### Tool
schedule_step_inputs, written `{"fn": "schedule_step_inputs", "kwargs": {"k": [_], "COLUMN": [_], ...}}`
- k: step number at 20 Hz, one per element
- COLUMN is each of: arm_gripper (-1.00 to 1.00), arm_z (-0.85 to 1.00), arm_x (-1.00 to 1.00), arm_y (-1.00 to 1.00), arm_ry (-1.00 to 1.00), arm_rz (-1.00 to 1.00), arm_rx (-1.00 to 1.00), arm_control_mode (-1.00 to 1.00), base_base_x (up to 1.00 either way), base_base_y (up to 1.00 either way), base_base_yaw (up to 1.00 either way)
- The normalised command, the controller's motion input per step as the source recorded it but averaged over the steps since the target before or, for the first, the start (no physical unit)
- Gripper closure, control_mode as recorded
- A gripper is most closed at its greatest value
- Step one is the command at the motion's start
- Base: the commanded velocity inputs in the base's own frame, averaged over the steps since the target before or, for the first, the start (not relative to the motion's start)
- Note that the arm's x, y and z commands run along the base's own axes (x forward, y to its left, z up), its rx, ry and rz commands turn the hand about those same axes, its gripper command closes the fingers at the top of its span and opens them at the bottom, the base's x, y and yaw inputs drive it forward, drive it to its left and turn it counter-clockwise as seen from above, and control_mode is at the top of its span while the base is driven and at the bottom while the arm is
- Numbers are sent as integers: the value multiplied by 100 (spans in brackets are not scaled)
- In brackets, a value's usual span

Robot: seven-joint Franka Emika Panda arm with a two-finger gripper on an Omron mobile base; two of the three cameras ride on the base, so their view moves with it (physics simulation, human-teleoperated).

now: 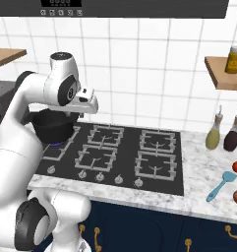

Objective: Put the onion and tomato in the pot. Retrieve the spatula and lightly stir the vegetables in the pot.

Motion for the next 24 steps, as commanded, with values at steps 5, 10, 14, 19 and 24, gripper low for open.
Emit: {"fn": "schedule_step_inputs", "kwargs": {"k": [5,10,14,19,24], "arm_gripper": [-100,-100,-100,-100,-100], "arm_z": [0,0,0,-4,-79], "arm_x": [0,0,0,0,-41], "arm_y": [0,0,0,0,-33], "arm_ry": [0,0,0,0,-1], "arm_rz": [0,0,0,0,-3], "arm_rx": [0,0,0,0,0], "arm_control_mode": [100,100,100,-100,-100], "base_base_x": [-2,-9,-5,0,0], "base_base_y": [-61,-100,-98,-18,0], "base_base_yaw": [0,0,0,0,0]}}
